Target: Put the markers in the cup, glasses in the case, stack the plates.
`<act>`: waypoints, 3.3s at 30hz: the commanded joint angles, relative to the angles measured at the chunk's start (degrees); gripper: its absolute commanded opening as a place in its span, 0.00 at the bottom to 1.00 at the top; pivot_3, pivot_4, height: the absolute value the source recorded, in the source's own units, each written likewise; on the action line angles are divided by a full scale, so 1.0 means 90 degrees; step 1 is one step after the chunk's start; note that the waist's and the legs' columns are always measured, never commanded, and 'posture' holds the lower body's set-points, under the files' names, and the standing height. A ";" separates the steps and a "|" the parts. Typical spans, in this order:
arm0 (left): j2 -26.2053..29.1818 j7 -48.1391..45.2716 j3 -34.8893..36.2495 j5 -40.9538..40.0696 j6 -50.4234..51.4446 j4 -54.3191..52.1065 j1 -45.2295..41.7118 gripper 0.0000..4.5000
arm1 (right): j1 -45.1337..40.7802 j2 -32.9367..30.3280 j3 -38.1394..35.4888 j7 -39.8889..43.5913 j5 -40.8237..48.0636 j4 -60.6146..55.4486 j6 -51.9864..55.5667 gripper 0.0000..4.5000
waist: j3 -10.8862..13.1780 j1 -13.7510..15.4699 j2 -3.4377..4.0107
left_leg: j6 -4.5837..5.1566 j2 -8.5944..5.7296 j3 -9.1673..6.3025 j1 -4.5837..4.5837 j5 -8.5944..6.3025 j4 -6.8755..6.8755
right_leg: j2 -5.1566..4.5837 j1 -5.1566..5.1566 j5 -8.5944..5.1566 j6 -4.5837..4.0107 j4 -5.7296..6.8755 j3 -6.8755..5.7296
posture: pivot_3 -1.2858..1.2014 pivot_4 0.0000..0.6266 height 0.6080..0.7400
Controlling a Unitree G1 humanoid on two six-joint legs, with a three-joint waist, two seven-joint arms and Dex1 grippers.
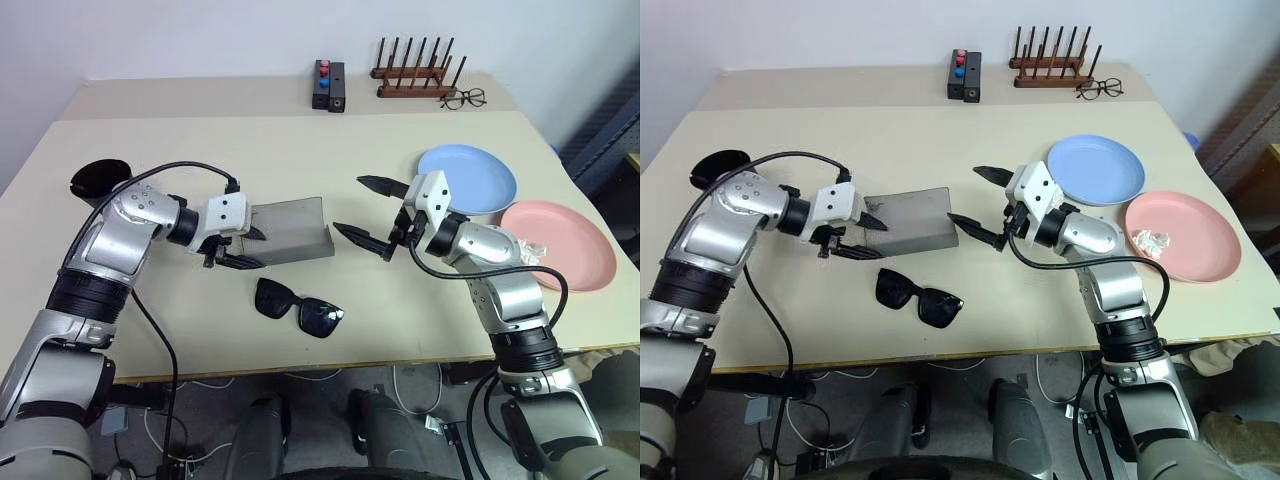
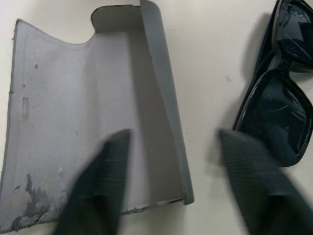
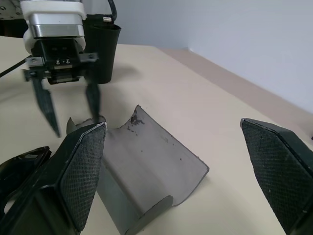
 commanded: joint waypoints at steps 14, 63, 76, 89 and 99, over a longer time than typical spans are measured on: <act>0.0295 -0.0288 -0.0021 -0.0044 0.1022 -0.0712 0.0041 0.41 | 0.0026 0.0026 -0.0076 -0.0183 0.0038 -0.0294 -0.0077 1.00 | 0.0000 -0.0013 0.0000 | 0.0000 0.0000 -0.0001 0.0001 0.0000 0.0002 | 0.0001 0.0000 -0.0001 0.0000 0.0002 0.0000 | 0.52 0.24 1.00; -0.0187 0.0517 -0.0467 0.0973 0.1147 0.0036 -0.0407 0.09 | 0.0257 0.0008 -0.0092 -0.0399 0.0069 -0.0568 0.0009 1.00 | 0.0000 -0.0005 0.0000 | 0.0001 -0.0001 -0.0003 0.0001 0.0000 0.0007 | 0.0001 0.0002 0.0004 0.0009 0.0006 0.0000 | 0.52 0.24 1.00; 0.0439 0.0272 -0.0215 0.0738 0.0931 -0.0312 0.0079 0.09 | 0.0108 0.0072 -0.0040 -0.0335 0.0051 -0.0374 -0.0061 1.00 | 0.0000 -0.0014 0.0000 | 0.0001 0.0000 -0.0004 0.0002 0.0000 0.0006 | 0.0002 0.0002 0.0003 0.0007 0.0008 0.0000 | 0.52 0.24 1.00; 0.0463 0.0451 -0.0222 0.0744 0.0965 -0.0275 0.0125 0.09 | 0.0038 0.0087 -0.0037 -0.0259 0.0049 -0.0272 -0.0101 1.00 | 0.0000 -0.0003 0.0000 | 0.0001 0.0000 -0.0003 0.0002 0.0000 0.0011 | 0.0002 0.0004 0.0002 0.0006 0.0008 0.0001 | 0.52 0.24 1.00; 0.0475 0.0489 -0.0175 0.0725 0.0960 -0.0290 0.0145 0.50 | 0.0035 0.0078 -0.0044 -0.0255 0.0040 -0.0275 -0.0093 1.00 | 0.0000 -0.0008 0.0000 | 0.0001 0.0000 -0.0003 0.0002 0.0000 0.0011 | 0.0002 0.0004 0.0002 0.0006 0.0009 0.0000 | 0.52 0.24 1.00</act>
